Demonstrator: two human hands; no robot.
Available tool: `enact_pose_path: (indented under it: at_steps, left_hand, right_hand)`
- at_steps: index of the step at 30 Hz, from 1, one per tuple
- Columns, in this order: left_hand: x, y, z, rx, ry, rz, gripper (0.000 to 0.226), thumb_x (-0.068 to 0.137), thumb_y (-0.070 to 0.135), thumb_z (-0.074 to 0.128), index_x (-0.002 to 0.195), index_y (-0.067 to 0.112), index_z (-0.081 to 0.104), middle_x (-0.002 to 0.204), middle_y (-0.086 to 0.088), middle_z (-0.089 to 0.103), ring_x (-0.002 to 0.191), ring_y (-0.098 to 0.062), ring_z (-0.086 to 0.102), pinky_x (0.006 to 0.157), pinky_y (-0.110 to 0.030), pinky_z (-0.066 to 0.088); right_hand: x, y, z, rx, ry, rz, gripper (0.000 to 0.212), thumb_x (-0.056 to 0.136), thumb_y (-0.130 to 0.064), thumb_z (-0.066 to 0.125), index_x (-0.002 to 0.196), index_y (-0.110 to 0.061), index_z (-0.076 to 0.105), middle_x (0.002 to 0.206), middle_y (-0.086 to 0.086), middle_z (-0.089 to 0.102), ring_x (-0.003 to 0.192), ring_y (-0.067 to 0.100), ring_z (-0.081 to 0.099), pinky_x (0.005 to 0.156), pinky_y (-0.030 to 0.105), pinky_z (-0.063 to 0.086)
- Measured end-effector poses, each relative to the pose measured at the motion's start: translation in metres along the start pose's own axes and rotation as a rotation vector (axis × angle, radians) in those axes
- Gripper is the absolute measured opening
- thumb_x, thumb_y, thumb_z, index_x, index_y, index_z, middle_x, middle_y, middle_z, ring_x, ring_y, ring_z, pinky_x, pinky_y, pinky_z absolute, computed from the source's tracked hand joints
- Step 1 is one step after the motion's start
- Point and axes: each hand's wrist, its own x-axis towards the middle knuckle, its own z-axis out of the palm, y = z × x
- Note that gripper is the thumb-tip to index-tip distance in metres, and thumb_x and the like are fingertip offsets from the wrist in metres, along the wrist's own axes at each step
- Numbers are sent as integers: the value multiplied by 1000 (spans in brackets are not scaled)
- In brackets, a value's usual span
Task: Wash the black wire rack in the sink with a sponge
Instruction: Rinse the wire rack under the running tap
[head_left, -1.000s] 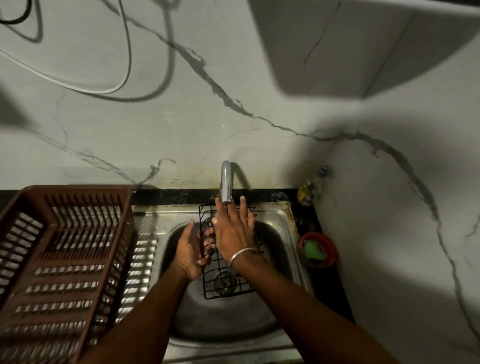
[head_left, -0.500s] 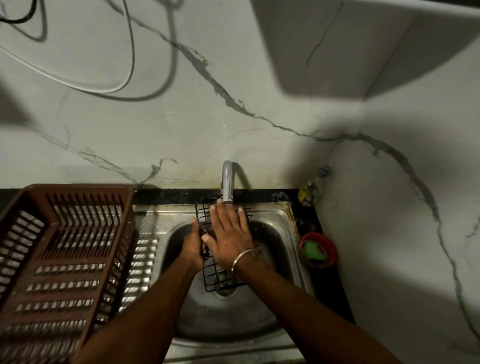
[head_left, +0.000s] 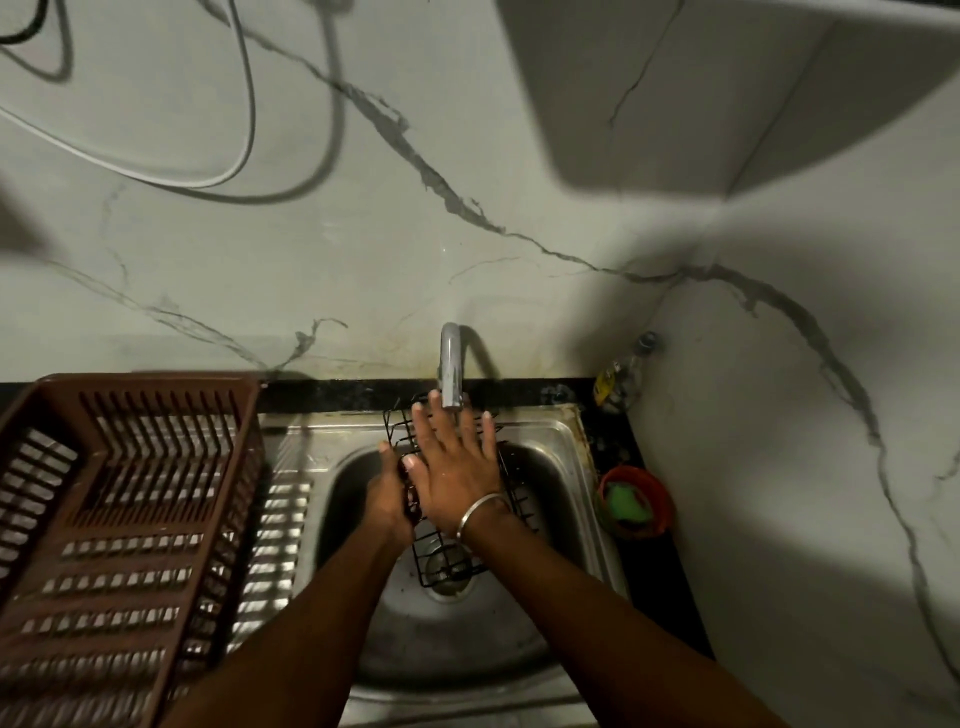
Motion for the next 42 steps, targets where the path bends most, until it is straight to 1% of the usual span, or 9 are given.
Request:
enact_pose_path:
  at_steps: [9,20,23,28,31,33,36,39,42]
  left_hand:
    - [21,-3,-4,-164,98,-21,93,76,90,62,131,15,68,120,-18,77,111,-40,75,101,-60,58]
    - [21,5,4,-194,143,57,80,91,83,51,124,13,68,114,-15,77,107,-37,75,96,-53,62]
    - [23,9,1,-206,183,51,83,90,85,49,124,12,68,109,-13,79,101,-34,77,90,-48,63]
    - [29,6,-1,-180,197,70,87,89,88,47,128,12,64,112,-12,76,108,-31,73,105,-50,56]
    - [65,-10,-20,-247,122,-27,113,68,102,56,141,16,65,132,-16,74,118,-36,73,106,-54,56]
    - [31,-4,-2,-251,-37,-5,101,84,94,48,146,15,62,143,-16,68,123,-30,72,104,-46,56]
    - [-19,6,42,-288,-168,197,58,111,50,24,146,24,60,165,-8,46,132,-12,61,107,-35,46]
    - [-9,4,43,-368,-218,255,57,112,49,23,141,34,70,170,1,37,146,-13,51,121,-42,32]
    - [5,1,24,-195,-94,229,56,110,65,25,144,36,59,147,15,65,141,-5,56,114,-33,46]
  right_hand:
    - [-21,12,18,8,53,7,79,104,-63,24,167,-25,-3,173,14,-18,158,36,-22,128,60,-6]
    - [-28,20,21,-11,57,11,73,105,-57,27,168,-28,2,173,17,-10,160,38,-13,128,61,2]
    - [-30,21,26,-65,19,-123,76,105,-57,29,168,-23,4,175,12,-7,161,35,-11,127,64,6]
    - [-23,13,25,2,26,-65,79,103,-58,29,168,-19,6,174,16,-7,160,37,-14,129,59,2]
    - [-10,13,14,18,4,-41,76,105,-58,24,168,-20,3,173,15,-5,160,34,-14,129,59,2]
    - [3,9,1,37,-9,6,78,105,-61,23,167,-20,-1,173,16,-8,160,36,-15,128,57,-9]
    - [19,-8,-6,-23,7,-58,76,107,-59,27,167,-23,-1,174,9,-15,161,30,-11,126,57,-13]
    - [24,-9,-5,-22,40,-52,76,106,-56,32,168,-22,2,174,10,-13,161,33,-5,127,61,-3]
    - [12,6,2,-76,12,-181,73,105,-55,30,168,-28,5,175,1,-11,162,32,-7,127,61,5]
